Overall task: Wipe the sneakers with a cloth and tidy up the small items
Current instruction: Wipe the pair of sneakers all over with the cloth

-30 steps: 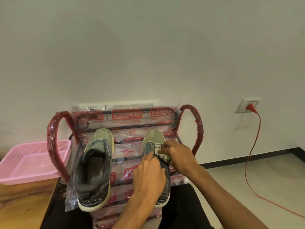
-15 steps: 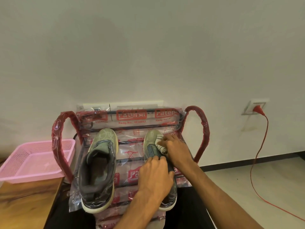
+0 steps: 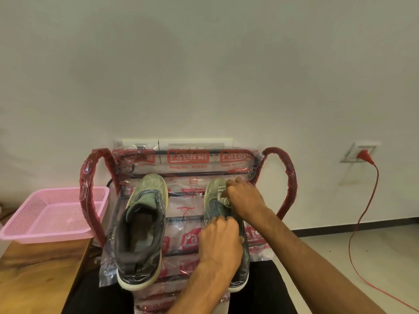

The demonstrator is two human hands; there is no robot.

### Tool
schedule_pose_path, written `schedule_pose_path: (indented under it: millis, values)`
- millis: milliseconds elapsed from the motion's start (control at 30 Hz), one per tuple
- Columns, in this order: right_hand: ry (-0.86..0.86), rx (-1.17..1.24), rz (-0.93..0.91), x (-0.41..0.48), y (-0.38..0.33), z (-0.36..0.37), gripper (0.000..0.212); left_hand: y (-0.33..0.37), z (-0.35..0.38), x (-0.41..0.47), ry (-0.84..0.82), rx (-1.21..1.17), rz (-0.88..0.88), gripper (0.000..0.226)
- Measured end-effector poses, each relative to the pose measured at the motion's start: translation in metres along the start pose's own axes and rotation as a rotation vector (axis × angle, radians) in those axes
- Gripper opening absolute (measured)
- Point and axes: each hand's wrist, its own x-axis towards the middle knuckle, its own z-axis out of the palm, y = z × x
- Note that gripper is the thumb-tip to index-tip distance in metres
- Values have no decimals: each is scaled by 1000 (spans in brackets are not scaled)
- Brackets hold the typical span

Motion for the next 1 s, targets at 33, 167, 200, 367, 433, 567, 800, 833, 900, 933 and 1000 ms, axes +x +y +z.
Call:
schedule_pose_path:
  millis: [33, 167, 200, 367, 433, 567, 800, 833, 900, 933, 1000]
  values:
    - [2, 20, -31, 1, -2, 0, 40, 0, 0, 0, -3, -1, -4, 36]
    - [-5, 48, -75, -1, -2, 0, 42, 0, 1, 0, -3, 7, -15, 37]
    - [-2, 7, -51, -3, 1, 0, 40, 0, 1, 0, -4, 12, -15, 37]
    - [-68, -125, 3, -2, 3, -5, 35, 0, 2, -1, -12, 16, -7, 37]
    - [-63, -99, 52, 3, 6, -8, 33, -1, 5, -1, 3, 14, 2, 39]
    - [49, 39, 47, 1, 10, 0, 35, -3, 12, -1, 17, 34, 17, 52]
    - [32, -14, -46, -21, 29, 13, 43, -4, 10, 6, 3, 38, 22, 49]
    - [56, -5, -27, -21, 27, 14, 43, -4, 9, 7, -1, 40, 19, 49]
    - [122, 53, 29, -19, 22, 13, 43, -4, 9, 8, -8, 45, 14, 47]
    - [162, 93, 40, -18, 19, 15, 44, -4, 9, 9, -7, 48, 13, 45]
    - [173, 126, -5, -17, 17, 20, 49, -5, 7, 9, -1, 48, 11, 42]
